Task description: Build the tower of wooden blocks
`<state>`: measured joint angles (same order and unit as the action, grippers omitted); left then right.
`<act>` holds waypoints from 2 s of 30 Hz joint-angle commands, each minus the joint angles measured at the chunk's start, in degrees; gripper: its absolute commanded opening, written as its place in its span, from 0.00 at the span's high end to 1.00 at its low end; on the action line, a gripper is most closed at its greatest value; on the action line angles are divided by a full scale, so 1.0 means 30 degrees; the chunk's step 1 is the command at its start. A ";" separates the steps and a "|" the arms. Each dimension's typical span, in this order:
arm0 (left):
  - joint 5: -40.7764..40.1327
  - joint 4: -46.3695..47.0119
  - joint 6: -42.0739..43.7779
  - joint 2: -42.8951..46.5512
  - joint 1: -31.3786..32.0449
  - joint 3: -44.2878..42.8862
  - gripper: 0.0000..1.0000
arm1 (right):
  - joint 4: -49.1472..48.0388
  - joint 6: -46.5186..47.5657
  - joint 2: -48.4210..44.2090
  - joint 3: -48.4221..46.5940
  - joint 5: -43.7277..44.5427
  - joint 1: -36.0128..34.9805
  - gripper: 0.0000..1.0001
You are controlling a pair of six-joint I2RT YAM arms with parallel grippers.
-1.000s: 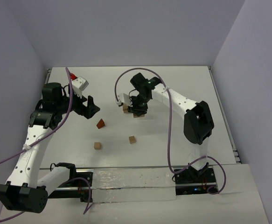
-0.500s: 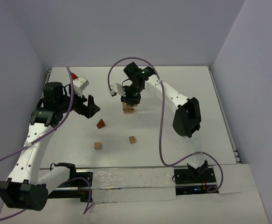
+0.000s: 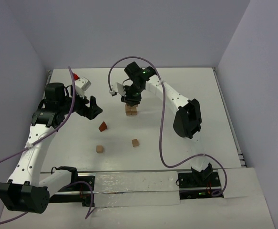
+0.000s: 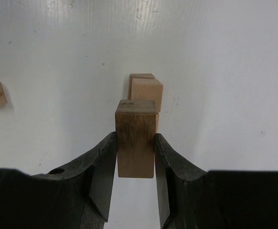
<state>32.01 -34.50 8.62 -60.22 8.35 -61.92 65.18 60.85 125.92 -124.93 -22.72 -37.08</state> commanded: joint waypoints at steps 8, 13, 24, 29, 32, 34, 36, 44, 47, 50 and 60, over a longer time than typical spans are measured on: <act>0.0726 0.0273 -0.0141 -0.0179 -0.0177 -0.0894 0.01 | -0.0437 -0.0515 0.1021 -0.1459 -0.0629 0.0055 0.94; 0.0741 0.0193 -0.0075 -0.0245 -0.0177 -0.0895 0.01 | -0.0532 -0.0624 0.1225 -0.1656 -0.0658 0.0056 0.93; 0.0872 0.0105 0.0027 -0.0288 -0.0177 -0.0896 0.01 | -0.0722 -0.0714 0.1419 -0.1805 -0.0658 0.0085 0.91; 0.0923 0.0075 0.0057 -0.0325 -0.0177 -0.0953 0.01 | -0.0722 -0.0683 0.1533 -0.1862 -0.0592 0.0085 0.90; 0.0902 0.0046 0.0084 -0.0347 -0.0177 -0.0926 0.01 | -0.0722 -0.0625 0.1533 -0.1833 -0.0541 0.0114 0.90; 0.0902 0.0046 0.0082 -0.0397 -0.0177 -0.0953 0.01 | -0.0747 -0.0624 0.1558 -0.1833 -0.0491 0.0114 0.89; 0.0924 0.0046 0.0086 -0.0406 -0.0177 -0.0931 0.01 | -0.0751 -0.0624 0.1563 -0.1803 -0.0483 0.0114 0.89; 0.0977 0.0059 0.0116 -0.0406 -0.0177 -0.0894 0.01 | -0.0881 -0.0683 0.1550 -0.1761 -0.0453 0.0172 0.82; 0.0989 0.0046 0.0093 -0.0412 -0.0177 -0.0930 0.01 | -0.0904 -0.0683 0.1498 -0.1680 -0.0418 0.0219 0.79; 0.1016 0.0046 0.0116 -0.0435 -0.0177 -0.0953 0.01 | -0.0954 -0.0736 0.1475 -0.1657 -0.0368 0.0173 0.71; 0.0980 0.0056 0.0135 -0.0436 -0.0177 -0.0943 0.01 | -0.1132 -0.0945 0.1000 -0.1616 -0.0742 0.0192 0.40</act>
<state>33.39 -34.54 8.61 -61.69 8.14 -62.12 63.41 58.83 130.96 -127.63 -23.57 -36.86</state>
